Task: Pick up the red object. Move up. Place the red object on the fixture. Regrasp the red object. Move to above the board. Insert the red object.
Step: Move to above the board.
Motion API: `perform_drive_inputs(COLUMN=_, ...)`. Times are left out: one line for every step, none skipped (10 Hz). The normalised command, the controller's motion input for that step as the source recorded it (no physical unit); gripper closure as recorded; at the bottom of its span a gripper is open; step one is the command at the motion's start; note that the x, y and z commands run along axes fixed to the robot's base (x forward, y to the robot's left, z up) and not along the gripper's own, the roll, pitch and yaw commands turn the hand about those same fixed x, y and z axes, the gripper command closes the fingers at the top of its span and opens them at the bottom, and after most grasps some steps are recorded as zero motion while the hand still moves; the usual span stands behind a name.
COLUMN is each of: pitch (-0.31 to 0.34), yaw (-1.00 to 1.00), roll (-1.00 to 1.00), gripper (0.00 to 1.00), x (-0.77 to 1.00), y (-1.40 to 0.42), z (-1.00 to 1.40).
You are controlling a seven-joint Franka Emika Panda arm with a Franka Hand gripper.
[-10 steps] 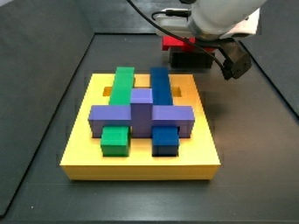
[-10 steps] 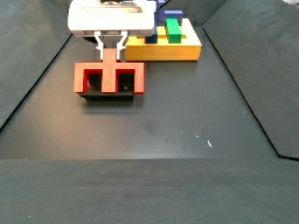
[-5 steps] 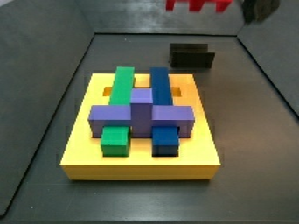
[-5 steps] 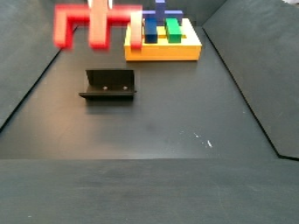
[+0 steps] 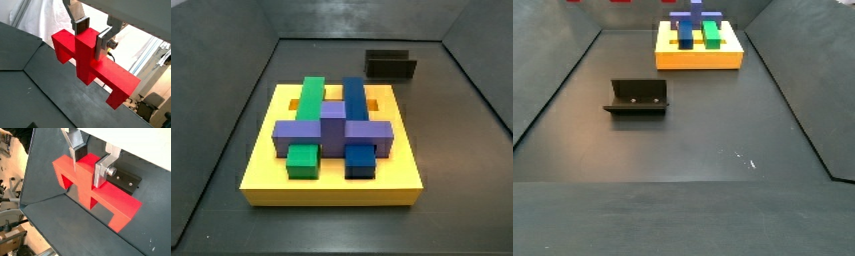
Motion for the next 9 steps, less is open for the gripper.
perform_drive_inputs(pitch=0.117, yaw=0.03, roll=-1.00, gripper=1.00, x=-0.88, y=-1.40, z=0.27)
perform_drive_inputs(pitch=0.109, yaw=0.04, roll=-1.00, gripper=1.00, x=-0.89, y=-1.40, z=0.26)
perform_drive_inputs(pitch=0.085, yaw=0.05, roll=-1.00, gripper=1.00, x=-0.96, y=-1.40, z=0.28)
perform_drive_inputs(pitch=0.082, yaw=0.05, roll=-1.00, gripper=1.00, x=-0.96, y=-1.40, z=0.26)
perform_drive_inputs(pitch=0.079, yaw=0.06, roll=-1.00, gripper=1.00, x=-0.95, y=-1.40, z=0.26)
perform_drive_inputs(pitch=0.067, yaw=0.07, roll=-1.00, gripper=1.00, x=-0.99, y=-1.40, z=0.26)
perform_drive_inputs(pitch=0.065, yaw=0.07, roll=-1.00, gripper=1.00, x=-0.61, y=-0.83, z=0.14)
perform_drive_inputs(pitch=0.040, yaw=0.08, roll=-1.00, gripper=1.00, x=-0.19, y=-0.20, z=0.03)
perform_drive_inputs(pitch=0.035, yaw=0.07, roll=-1.00, gripper=1.00, x=-0.08, y=-0.03, z=-0.01)
